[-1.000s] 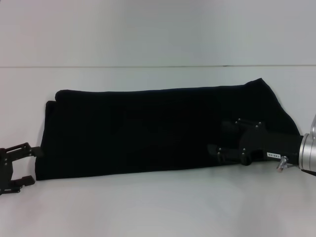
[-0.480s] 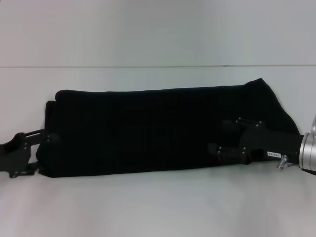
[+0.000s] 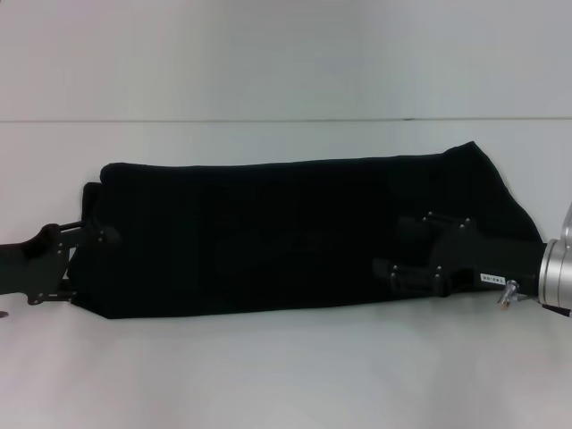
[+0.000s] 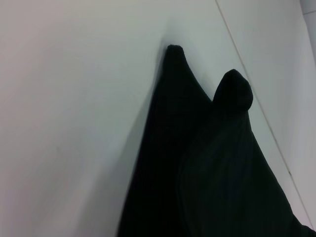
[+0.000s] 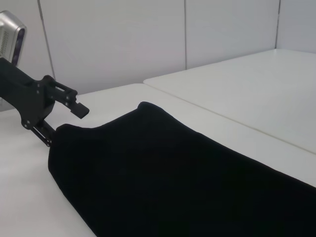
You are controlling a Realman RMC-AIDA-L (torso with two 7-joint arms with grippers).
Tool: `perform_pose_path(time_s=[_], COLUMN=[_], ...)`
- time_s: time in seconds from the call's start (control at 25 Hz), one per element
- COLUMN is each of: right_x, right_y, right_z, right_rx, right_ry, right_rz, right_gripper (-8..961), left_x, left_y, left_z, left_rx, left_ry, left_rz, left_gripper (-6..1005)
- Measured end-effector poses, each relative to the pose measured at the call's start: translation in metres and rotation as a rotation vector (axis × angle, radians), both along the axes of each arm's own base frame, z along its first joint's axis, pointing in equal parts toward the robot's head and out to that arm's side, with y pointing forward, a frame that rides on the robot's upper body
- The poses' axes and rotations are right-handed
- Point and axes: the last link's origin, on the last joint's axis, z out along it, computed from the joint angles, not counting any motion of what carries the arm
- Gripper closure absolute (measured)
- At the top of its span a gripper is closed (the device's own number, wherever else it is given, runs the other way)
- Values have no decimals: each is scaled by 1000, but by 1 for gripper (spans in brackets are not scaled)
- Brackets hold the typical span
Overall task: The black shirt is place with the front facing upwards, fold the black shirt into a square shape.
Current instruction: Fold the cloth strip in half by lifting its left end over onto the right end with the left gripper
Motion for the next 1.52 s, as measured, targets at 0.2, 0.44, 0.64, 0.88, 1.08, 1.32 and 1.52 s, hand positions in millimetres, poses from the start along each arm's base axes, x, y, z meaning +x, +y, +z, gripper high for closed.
perform_pose_path(time_s=[0.2, 0.44, 0.64, 0.88, 1.08, 1.32, 1.52], right_x=[-1, -1, 0, -1, -1, -2, -1], right_y=[0, 0, -1, -2, -3, -5, -6], right_z=[0, 0, -1, 0, 0, 3, 11], right_rx=[-3, -5, -11, -14, -16, -9, 12], right_ry=[3, 4, 4, 14, 19, 55, 91], right_rz=[-2, -2, -1, -1, -1, -4, -10], right_gripper=[102, 102, 102, 102, 102, 102, 103], left_x=[-1, -3, -5, -5, -5, -8, -17], left_y=[0, 1, 0, -1, -1, 2, 11], left_z=[-2, -2, -3, -2, -3, 2, 27], left_rx=[-16, -37, -40, -39, -39, -20, 33], left_ry=[32, 81, 83, 88, 91, 113, 177], left_rz=[-9, -25, -10, -14, -21, -20, -9], left_gripper=[193, 233, 391, 723, 827, 950, 970])
